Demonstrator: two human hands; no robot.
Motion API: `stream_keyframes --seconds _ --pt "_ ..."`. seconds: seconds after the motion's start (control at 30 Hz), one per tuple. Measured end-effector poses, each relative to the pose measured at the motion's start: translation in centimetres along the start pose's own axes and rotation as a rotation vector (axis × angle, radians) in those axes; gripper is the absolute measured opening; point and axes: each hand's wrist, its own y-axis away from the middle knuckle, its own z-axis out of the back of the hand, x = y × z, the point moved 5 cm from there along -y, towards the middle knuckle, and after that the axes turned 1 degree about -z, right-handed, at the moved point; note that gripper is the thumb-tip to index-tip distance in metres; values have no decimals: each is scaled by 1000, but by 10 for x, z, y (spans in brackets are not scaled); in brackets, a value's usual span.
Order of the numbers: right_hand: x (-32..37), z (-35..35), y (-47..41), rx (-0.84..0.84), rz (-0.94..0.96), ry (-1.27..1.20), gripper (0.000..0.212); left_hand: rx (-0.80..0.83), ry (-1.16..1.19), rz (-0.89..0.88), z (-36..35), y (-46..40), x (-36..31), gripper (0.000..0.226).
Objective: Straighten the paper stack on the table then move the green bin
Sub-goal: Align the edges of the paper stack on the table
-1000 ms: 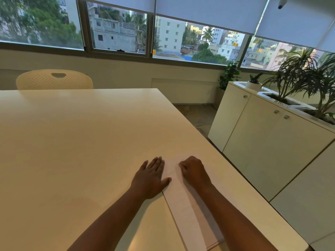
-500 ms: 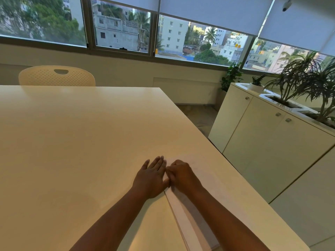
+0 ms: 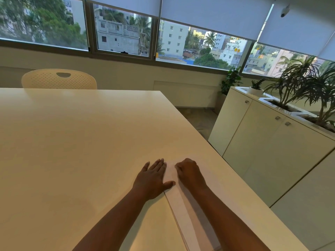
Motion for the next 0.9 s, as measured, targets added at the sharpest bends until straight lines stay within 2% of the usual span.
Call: stream_keyframes --seconds 0.17,0.33,0.53,0.73,0.9 --pt "10 -10 5 81 76 -50 25 -14 19 3 -1 -1 1 91" --pt "-21 10 -4 -20 -93 -17 27 -12 23 9 0 -1 2 89" --pt "4 -8 3 39 30 -22 27 -27 10 6 1 0 0 89" --pt "-33 18 -2 -72 -166 19 28 -7 -5 -1 2 2 -1 87" --pt "-1 -4 3 28 8 56 28 4 -26 2 2 1 -2 86"
